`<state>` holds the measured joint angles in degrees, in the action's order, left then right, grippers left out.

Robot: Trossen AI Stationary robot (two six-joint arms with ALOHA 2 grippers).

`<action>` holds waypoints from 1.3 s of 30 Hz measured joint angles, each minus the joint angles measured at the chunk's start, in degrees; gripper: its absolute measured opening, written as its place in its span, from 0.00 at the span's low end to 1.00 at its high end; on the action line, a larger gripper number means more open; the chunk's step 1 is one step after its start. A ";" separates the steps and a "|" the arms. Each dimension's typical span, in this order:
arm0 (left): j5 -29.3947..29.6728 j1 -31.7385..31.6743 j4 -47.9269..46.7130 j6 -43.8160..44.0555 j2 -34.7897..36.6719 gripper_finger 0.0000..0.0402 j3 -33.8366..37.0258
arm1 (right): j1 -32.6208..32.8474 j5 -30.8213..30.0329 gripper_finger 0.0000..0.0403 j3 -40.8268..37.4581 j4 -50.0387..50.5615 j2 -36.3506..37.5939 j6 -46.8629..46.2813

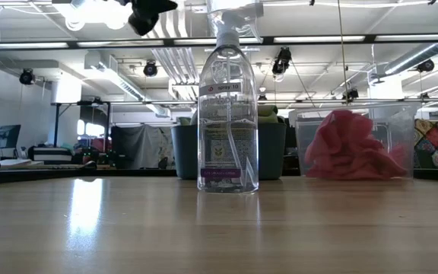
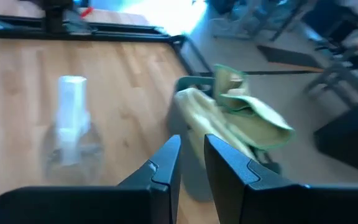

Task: Sort microfiber towel by color & place in baskets
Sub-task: Return to Home Position

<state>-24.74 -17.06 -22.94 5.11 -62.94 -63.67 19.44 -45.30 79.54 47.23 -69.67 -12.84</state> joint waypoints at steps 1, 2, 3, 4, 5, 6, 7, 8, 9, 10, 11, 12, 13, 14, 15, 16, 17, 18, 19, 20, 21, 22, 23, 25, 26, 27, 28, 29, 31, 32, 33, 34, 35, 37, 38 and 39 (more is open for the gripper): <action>0.16 -0.02 1.72 0.98 1.37 0.40 1.68 | 0.00 -1.58 0.16 -0.15 -0.02 0.00 0.00; 0.16 0.00 3.51 1.79 2.57 0.40 3.24 | 0.00 -3.44 0.16 -0.37 0.01 0.00 0.01; 0.16 0.00 4.70 2.66 3.72 0.40 4.52 | 0.00 -5.35 0.16 -0.63 0.02 0.00 0.02; 0.20 0.00 5.65 3.47 4.76 0.40 5.72 | 0.00 -7.41 0.16 -0.86 0.05 0.00 0.02; 0.24 0.00 6.58 4.19 5.76 0.40 6.92 | 0.00 -9.60 0.16 -1.02 0.07 0.00 0.02; 0.25 0.00 6.82 4.83 6.65 0.40 8.01 | 0.00 -11.83 0.16 -1.16 0.04 0.00 0.03; 0.25 0.00 6.94 5.11 7.41 0.40 8.92 | 0.00 -13.94 0.16 -1.28 0.04 0.00 -0.05; 0.28 0.00 7.06 5.28 8.18 0.40 9.85 | 0.00 -15.76 0.16 -1.37 0.04 0.00 -0.49; 0.29 0.00 7.10 5.32 8.91 0.40 10.85 | 0.00 -16.77 0.16 -1.45 0.06 0.00 -1.07; 0.29 0.00 7.05 5.32 9.63 0.40 11.83 | 0.00 -17.12 0.16 -1.49 0.07 0.01 -1.60; 0.30 0.00 7.23 5.35 10.29 0.40 12.87 | 0.00 -17.26 0.16 -1.50 0.04 0.00 -2.42; 0.35 0.00 7.48 5.53 10.83 0.40 14.01 | 0.00 -17.27 0.16 -1.54 0.06 0.00 -3.14; 0.66 0.00 7.82 5.91 11.37 0.40 15.26 | 0.00 -17.29 0.16 -1.59 0.05 0.00 -3.83; 1.55 0.00 7.90 6.27 11.85 0.40 16.49 | 0.00 -17.30 0.16 -1.66 0.03 0.01 -4.06; 2.52 0.00 8.17 6.71 12.36 0.40 17.76 | 0.00 -17.30 0.16 -1.82 0.04 0.02 -4.09; 3.48 0.00 8.94 7.46 12.90 0.40 19.14 | 0.00 -17.30 0.16 -2.00 0.06 0.02 -4.10; 4.35 0.00 10.03 8.21 13.40 0.40 20.57 | 0.00 -17.30 0.16 -2.22 0.03 0.02 -4.05; 4.60 0.00 11.39 9.24 13.90 0.40 22.08 | 0.00 -17.30 0.16 -2.47 0.06 0.02 -4.03; 4.89 -0.02 13.05 10.14 14.31 0.40 23.63 | 0.00 -17.30 0.16 -2.77 0.08 0.02 -4.02; 4.90 -0.01 14.55 11.00 14.65 0.40 25.10 | 0.00 -17.31 0.16 -3.08 0.06 0.02 -4.02; 4.88 0.00 16.14 11.82 15.01 0.40 26.49 | 0.00 -17.33 0.16 -3.45 0.02 0.02 -3.91; 4.87 0.00 17.78 13.04 15.25 0.40 27.67 | 0.00 -17.33 0.16 -3.87 0.08 0.02 -3.81; 4.85 0.00 19.13 14.63 15.45 0.40 28.67 | 0.00 -17.31 0.16 -4.27 0.11 0.02 -3.73; 4.81 0.00 19.72 18.78 15.50 0.40 30.26 | 0.00 -17.31 0.16 -5.02 0.09 0.02 -3.71; 4.77 0.00 19.64 20.90 15.28 0.40 30.83 | 0.00 -17.30 0.16 -5.35 0.08 0.02 -3.70; 4.75 0.02 19.62 22.83 15.07 0.40 31.50 | 0.00 -17.32 0.16 -5.61 0.06 0.02 -3.68; 4.75 0.00 19.41 23.66 14.81 0.40 32.12 | 0.00 -17.30 0.16 -5.84 0.10 0.02 -3.69; 4.75 -0.01 19.24 23.82 14.49 0.40 32.60 | 0.00 -17.30 0.16 -6.09 0.09 0.02 -3.68; 4.74 -0.02 17.93 24.62 13.76 0.40 33.15 | 0.00 -17.33 0.16 -6.52 0.11 0.02 -3.67; 4.72 -0.01 17.82 26.15 13.38 0.40 33.28 | 0.00 -17.32 0.16 -6.74 0.12 0.02 -3.66; 4.68 0.13 17.97 28.53 12.93 0.40 33.28 | 0.00 -17.30 0.16 -6.94 0.11 0.02 -3.67; 4.70 0.39 18.12 31.57 12.62 0.40 33.34 | 0.00 -17.30 0.16 -7.22 0.12 0.02 -3.67; 4.68 0.78 18.30 33.05 12.31 0.40 33.52 | 0.00 -17.30 0.16 -7.54 0.11 0.02 -3.67; 4.65 1.39 19.76 30.71 11.55 0.40 33.73 | 0.00 -17.30 0.16 -8.14 0.13 0.02 -3.67; 4.66 1.62 21.67 29.90 11.50 0.40 34.09 | 0.00 -17.30 0.16 -8.50 0.19 0.02 -3.67; 4.65 1.84 24.65 29.65 11.55 0.40 34.46 | 0.00 -17.30 0.16 -8.82 0.25 0.02 -3.67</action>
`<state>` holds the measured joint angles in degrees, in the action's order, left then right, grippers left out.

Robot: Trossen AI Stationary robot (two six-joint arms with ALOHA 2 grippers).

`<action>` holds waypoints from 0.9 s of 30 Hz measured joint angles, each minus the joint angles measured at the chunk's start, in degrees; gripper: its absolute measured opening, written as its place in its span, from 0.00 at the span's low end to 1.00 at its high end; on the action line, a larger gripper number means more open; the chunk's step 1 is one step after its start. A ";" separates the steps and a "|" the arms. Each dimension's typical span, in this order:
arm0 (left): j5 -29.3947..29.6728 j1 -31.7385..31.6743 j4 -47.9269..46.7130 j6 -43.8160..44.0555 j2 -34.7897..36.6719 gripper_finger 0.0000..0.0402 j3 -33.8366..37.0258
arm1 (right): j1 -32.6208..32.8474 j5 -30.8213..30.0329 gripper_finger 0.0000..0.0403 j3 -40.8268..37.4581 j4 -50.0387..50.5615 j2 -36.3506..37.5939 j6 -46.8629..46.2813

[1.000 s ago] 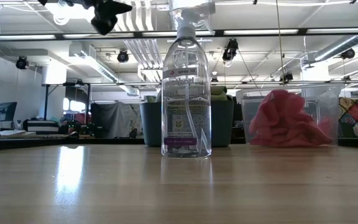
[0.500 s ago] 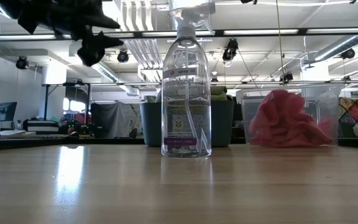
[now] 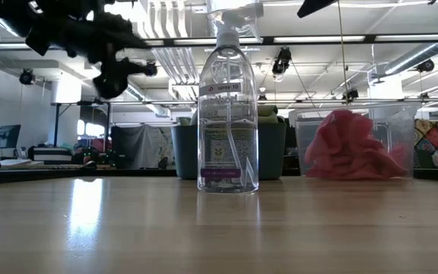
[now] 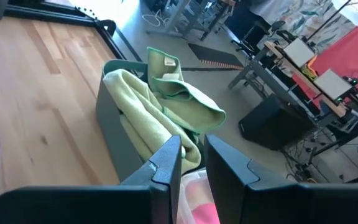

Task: Sort microfiber towel by color & place in baskets
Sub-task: Return to Home Position

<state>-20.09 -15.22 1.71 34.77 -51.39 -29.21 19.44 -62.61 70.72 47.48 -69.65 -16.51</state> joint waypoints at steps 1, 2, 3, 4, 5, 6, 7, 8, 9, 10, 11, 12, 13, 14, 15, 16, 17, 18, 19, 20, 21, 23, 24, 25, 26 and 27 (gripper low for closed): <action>0.02 0.18 3.63 -0.27 0.10 0.40 0.42 | 0.00 0.00 0.16 -0.27 -0.11 0.00 -0.01; 0.02 0.44 7.18 -0.81 0.40 0.40 1.14 | 0.00 0.01 0.16 -0.59 -0.07 0.00 -0.02; 0.02 0.74 10.39 -1.28 0.81 0.40 2.12 | 0.00 0.10 0.16 -0.83 0.04 0.00 0.00; -0.10 0.99 13.51 -1.85 1.06 0.40 3.08 | 0.00 0.63 0.16 -1.00 -0.04 0.00 -0.02; -0.48 1.26 16.49 -2.27 1.24 0.40 3.83 | 0.00 1.41 0.16 -1.18 -0.10 0.00 -0.01; -0.88 1.47 19.04 -2.41 1.63 0.40 4.62 | 0.00 1.97 0.16 -1.39 0.00 0.00 -0.02; -1.79 1.62 21.20 -2.45 1.96 0.40 5.47 | 0.00 2.51 0.16 -1.57 0.02 0.00 -0.03; -2.47 1.79 23.17 -2.42 2.16 0.40 6.07 | 0.00 2.84 0.16 -1.67 0.04 0.00 -0.03; -3.28 2.04 24.52 -2.35 2.35 0.40 6.59 | 0.00 3.06 0.16 -1.75 0.20 0.00 -0.02; -3.51 2.35 24.73 -2.30 2.56 0.40 7.04 | 0.00 3.06 0.16 -1.80 0.24 0.00 -0.02; -3.56 2.65 24.69 -2.30 2.66 0.40 7.22 | 0.00 3.04 0.16 -1.85 0.17 0.00 -0.04; -3.52 2.93 24.80 -2.31 2.68 0.40 7.23 | 0.00 3.04 0.16 -1.91 0.19 0.00 -0.13; -3.52 3.15 24.84 -2.43 2.74 0.40 7.23 | 0.00 3.06 0.16 -2.01 0.25 0.00 -0.54; -3.50 3.31 24.94 -2.79 2.79 0.40 7.25 | 0.00 3.05 0.16 -2.08 0.21 0.00 -1.25; -3.45 3.44 25.05 -3.28 2.79 0.40 7.23 | 0.00 3.06 0.16 -2.18 0.18 0.00 -2.40; -3.39 3.51 25.03 -3.70 2.79 0.40 7.27 | 0.00 3.04 0.16 -2.34 0.23 0.00 -3.66; -3.36 3.56 25.03 -4.01 2.81 0.40 7.35 | 0.00 3.04 0.16 -2.47 0.24 0.00 -4.66; -3.22 3.54 25.08 -4.18 2.90 0.40 7.50 | 0.00 3.04 0.16 -2.67 0.16 0.00 -5.67; -3.15 3.53 25.33 -4.25 3.07 0.40 7.73 | 0.00 3.04 0.16 -3.01 0.22 0.00 -6.71; -3.10 3.53 25.63 -4.26 3.32 0.40 8.12 | 0.00 3.04 0.16 -3.40 0.22 0.00 -7.59; -3.06 3.54 26.05 -4.24 3.60 0.40 8.62 | 0.00 3.04 0.16 -3.84 0.22 0.00 -8.51; -2.91 3.75 28.27 -4.02 4.34 0.40 10.15 | 0.00 3.04 0.16 -4.94 0.26 0.00 -10.80; -2.87 3.86 30.40 -3.84 4.89 0.40 11.31 | 0.00 3.08 0.16 -5.52 0.25 0.00 -11.96; -2.87 3.99 33.46 -3.81 5.47 0.40 12.67 | 0.00 3.07 0.16 -6.19 0.21 0.00 -13.19; -2.87 4.23 37.22 -3.81 6.00 0.40 14.12 | 0.00 3.08 0.16 -6.87 0.23 0.00 -14.43; -2.90 4.43 41.12 -3.81 6.61 0.40 15.75 | 0.00 3.09 0.16 -7.62 0.25 0.00 -15.72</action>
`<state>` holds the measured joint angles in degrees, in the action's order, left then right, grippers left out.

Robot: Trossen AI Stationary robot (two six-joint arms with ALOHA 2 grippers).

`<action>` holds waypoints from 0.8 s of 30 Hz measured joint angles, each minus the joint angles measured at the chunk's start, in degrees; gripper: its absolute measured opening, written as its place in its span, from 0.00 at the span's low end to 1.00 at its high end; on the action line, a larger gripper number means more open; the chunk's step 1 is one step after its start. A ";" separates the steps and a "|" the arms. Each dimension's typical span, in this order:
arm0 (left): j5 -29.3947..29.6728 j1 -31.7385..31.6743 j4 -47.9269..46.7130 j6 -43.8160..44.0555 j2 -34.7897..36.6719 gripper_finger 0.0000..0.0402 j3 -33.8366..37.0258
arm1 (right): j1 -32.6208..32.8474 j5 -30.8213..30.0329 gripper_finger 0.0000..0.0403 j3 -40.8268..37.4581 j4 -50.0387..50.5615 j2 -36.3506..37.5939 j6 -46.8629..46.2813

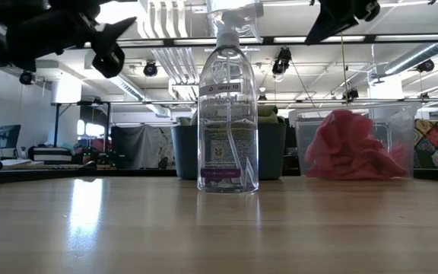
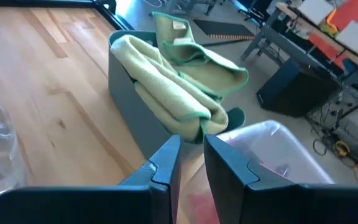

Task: Sort microfiber towel by color & place in baskets
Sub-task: Return to Home Position

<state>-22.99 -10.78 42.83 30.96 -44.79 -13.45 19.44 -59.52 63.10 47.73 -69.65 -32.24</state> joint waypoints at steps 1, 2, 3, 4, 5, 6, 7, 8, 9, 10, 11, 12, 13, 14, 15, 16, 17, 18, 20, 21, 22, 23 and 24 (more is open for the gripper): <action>-0.05 0.20 3.44 0.09 0.62 0.40 1.55 | 0.00 0.02 0.16 -0.68 0.00 0.00 -1.26; -0.34 0.39 6.07 0.38 1.16 0.40 2.90 | 0.00 0.04 0.16 -1.21 0.06 0.00 -2.28; -0.60 0.56 7.71 1.01 1.73 0.40 4.15 | 0.00 0.10 0.16 -1.63 0.10 0.00 -3.42; -0.88 0.67 8.25 1.89 2.28 0.40 5.23 | 0.00 0.08 0.16 -1.87 0.05 0.00 -4.56; -1.57 0.74 8.22 2.80 2.72 0.40 5.94 | 0.00 0.06 0.16 -1.98 -0.02 0.02 -5.62; -2.13 0.76 8.24 3.45 3.06 0.40 6.50 | 0.00 0.05 0.16 -2.02 -0.03 0.02 -6.44; -2.71 0.76 8.24 3.73 3.48 0.40 7.14 | 0.00 0.03 0.16 -2.05 -0.05 0.02 -7.26; -3.12 0.76 8.25 3.74 3.86 0.40 7.66 | 0.00 -0.03 0.16 -2.02 -0.04 0.02 -7.57; -3.16 0.76 8.34 3.63 4.23 0.40 8.13 | 0.00 -0.03 0.16 -1.89 -0.01 0.02 -7.67; -3.16 0.75 8.32 3.24 4.70 0.40 8.64 | 0.00 -0.15 0.16 -1.62 -0.07 0.02 -7.71; -3.16 0.74 8.30 2.83 5.13 0.40 9.05 | -0.02 -0.41 0.16 -1.44 -0.56 0.02 -7.79; -3.16 0.74 8.34 2.65 5.55 0.40 9.33 | -0.13 -0.55 0.16 -1.33 -0.94 0.07 -7.84; -3.18 0.74 8.39 2.64 6.03 0.40 9.69 | -0.35 -0.55 0.16 -1.28 -1.39 0.09 -7.84; -3.35 0.74 8.37 2.64 6.50 0.40 10.18 | -0.50 -0.61 0.16 -1.25 -2.02 0.09 -7.86; -3.52 0.74 8.37 2.63 6.87 0.40 10.64 | -0.75 -0.79 0.16 -1.24 -2.63 0.09 -7.84; -3.53 0.74 8.37 2.71 7.29 0.40 11.20 | -1.02 -1.30 0.16 -1.24 -3.04 0.09 -7.82; -3.53 0.74 8.37 2.76 7.79 0.40 11.85 | -1.20 -2.14 0.16 -1.24 -3.53 0.09 -7.83; -3.53 0.74 8.35 2.78 8.23 0.40 12.38 | -1.42 -3.10 0.16 -1.24 -3.73 0.09 -7.87; -3.58 0.74 8.13 2.78 8.94 0.40 12.87 | -1.78 -5.10 0.16 -1.26 -3.56 0.09 -7.85; -3.58 0.74 7.62 2.69 9.31 0.40 12.85 | -1.94 -5.99 0.16 -1.26 -3.57 0.09 -7.80; -3.74 0.74 7.33 2.35 9.60 0.40 12.83 | -2.15 -6.93 0.16 -1.26 -3.48 0.09 -7.74; -4.19 0.72 7.34 1.90 9.67 0.40 12.81 | -2.38 -7.85 0.16 -1.26 -3.43 0.09 -7.73; -4.84 0.74 7.25 1.48 9.71 0.40 12.80 | -2.61 -8.37 0.16 -1.26 -3.31 0.09 -7.69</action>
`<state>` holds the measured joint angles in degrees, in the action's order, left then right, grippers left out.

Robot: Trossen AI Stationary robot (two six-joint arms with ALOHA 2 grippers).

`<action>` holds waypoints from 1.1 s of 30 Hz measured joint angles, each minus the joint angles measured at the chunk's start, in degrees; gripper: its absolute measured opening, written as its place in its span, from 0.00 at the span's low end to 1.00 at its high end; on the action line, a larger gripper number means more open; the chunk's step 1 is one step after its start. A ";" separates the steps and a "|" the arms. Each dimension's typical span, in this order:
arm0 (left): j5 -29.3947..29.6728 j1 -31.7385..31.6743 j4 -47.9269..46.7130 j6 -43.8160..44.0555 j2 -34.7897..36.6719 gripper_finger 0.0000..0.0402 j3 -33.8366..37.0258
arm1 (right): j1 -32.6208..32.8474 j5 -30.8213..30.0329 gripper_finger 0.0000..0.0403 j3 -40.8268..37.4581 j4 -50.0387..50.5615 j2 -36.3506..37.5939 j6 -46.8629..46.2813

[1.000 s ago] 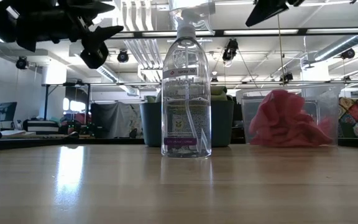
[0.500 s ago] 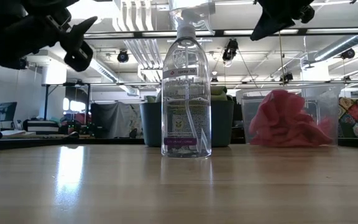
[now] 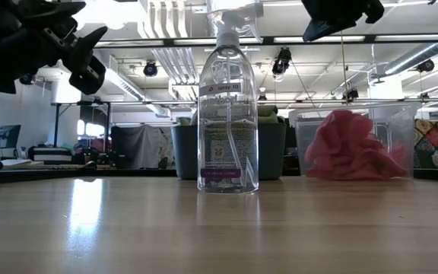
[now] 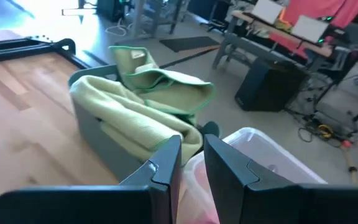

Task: Sort microfiber towel by color & place in baskets
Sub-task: Return to Home Position

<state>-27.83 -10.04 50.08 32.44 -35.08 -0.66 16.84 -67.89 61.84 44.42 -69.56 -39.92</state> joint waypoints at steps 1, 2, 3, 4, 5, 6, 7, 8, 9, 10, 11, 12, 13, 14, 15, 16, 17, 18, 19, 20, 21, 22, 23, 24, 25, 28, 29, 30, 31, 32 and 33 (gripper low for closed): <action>-0.47 0.00 -0.04 -0.23 0.08 0.40 -0.01 | -0.24 -0.27 0.16 0.00 0.21 0.00 -0.01; -0.87 0.00 -0.03 -0.32 0.18 0.40 -0.01 | -0.53 -0.27 0.16 0.00 0.23 0.00 -0.09; -1.27 0.00 0.00 -0.40 0.23 0.40 0.00 | -0.78 -0.17 0.16 0.00 0.19 0.00 -0.14; -1.45 0.00 -0.04 -0.51 0.21 0.40 0.03 | -0.99 0.45 0.16 0.00 0.00 0.00 -0.20; -1.47 0.00 -0.25 -0.99 0.21 0.40 0.03 | -1.08 1.38 0.16 0.00 -0.32 0.00 -0.52; -1.55 0.00 -0.59 -1.75 0.21 0.40 0.05 | -1.08 2.20 0.16 0.00 -0.41 0.00 -0.91; -1.67 0.00 -0.72 -2.72 0.21 0.40 0.06 | -1.06 2.70 0.16 0.00 -0.37 -0.02 -1.29; -1.69 0.00 -1.04 -3.78 0.21 0.40 0.06 | -1.02 3.28 0.16 0.00 -0.43 -0.03 -2.19; -1.70 0.00 -1.24 -4.78 0.21 0.40 0.06 | -0.98 3.82 0.16 0.00 -0.41 -0.02 -3.66; -1.71 0.00 -1.32 -5.73 0.21 0.40 0.06 | -0.96 3.89 0.16 0.00 -0.44 -0.04 -5.57; -1.71 0.00 -1.39 -6.30 0.21 0.40 0.06 | -0.98 3.75 0.16 0.00 -0.42 -0.04 -7.30; -1.71 0.00 -1.39 -6.52 0.18 0.40 0.06 | -0.98 3.24 0.16 -0.01 -0.38 -0.04 -8.31; -1.71 0.00 -1.42 -6.54 0.15 0.40 0.06 | -0.99 2.61 0.16 -0.04 -0.40 -0.04 -8.52; -1.72 0.00 -1.46 -6.58 0.14 0.40 0.06 | -1.04 1.81 0.16 -0.11 -0.32 -0.04 -8.52; -1.71 0.00 -1.56 -6.55 0.14 0.40 0.06 | -1.07 1.04 0.16 -0.22 -0.19 -0.04 -8.58; -1.73 0.00 -1.73 -6.53 0.16 0.40 0.06 | -1.16 0.56 0.16 -0.34 -0.08 -0.01 -8.82; -1.73 0.00 -1.98 -6.47 0.14 0.40 0.06 | -1.24 0.60 0.16 -0.54 -0.13 0.16 -9.15; -1.73 0.00 -2.16 -6.42 0.14 0.40 0.06 | -1.26 0.74 0.16 -0.85 -0.12 0.46 -9.62; -1.73 0.00 -2.18 -6.40 0.14 0.40 0.06 | -1.25 0.85 0.16 -1.28 -0.08 0.87 -10.09; -1.73 0.00 -2.18 -6.37 0.16 0.40 0.06 | -1.24 0.83 0.16 -1.82 -0.17 1.40 -10.69; -1.75 0.00 -2.18 -6.22 0.16 0.40 0.06 | -1.24 0.83 0.16 -2.54 -0.21 2.02 -11.68; -1.75 0.00 -2.24 -6.02 0.15 0.40 0.07 | -1.24 0.83 0.16 -3.48 -0.16 2.82 -12.96; -1.75 0.00 -2.34 -5.85 0.16 0.40 0.08 | -1.24 0.85 0.16 -4.54 -0.17 3.74 -14.61; -1.78 0.00 -2.49 -5.71 0.16 0.40 0.08 | -1.22 0.78 0.16 -5.69 -0.21 4.70 -16.57; -1.81 0.00 -2.75 -5.40 0.18 0.40 0.08 | -1.22 0.79 0.16 -6.92 -0.23 5.82 -18.14; -2.00 0.00 -3.13 -4.71 0.18 0.40 0.08 | -0.66 0.52 0.16 -10.62 -0.73 9.37 -21.59; -2.27 0.00 -3.10 -4.57 0.18 0.40 0.08 | -0.37 0.25 0.16 -11.97 -1.72 10.52 -22.03; -2.60 0.00 -3.10 -4.46 0.18 0.40 0.08 | -0.17 0.18 0.16 -13.35 -3.24 11.78 -21.99; -2.90 0.00 -3.10 -4.34 0.18 0.40 0.08 | 0.01 0.16 0.16 -14.81 -5.09 13.05 -21.54; -2.95 0.00 -3.10 -4.30 0.18 0.40 0.08 | 0.10 0.00 0.16 -16.44 -7.64 14.34 -20.51; -2.95 0.00 -3.10 -4.32 0.20 0.40 0.10 | 0.16 -0.16 0.16 -18.08 -10.25 15.64 -19.29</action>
<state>-30.79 -10.04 46.98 28.12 -34.87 -0.56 16.99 -68.06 43.77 34.17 -53.92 -59.22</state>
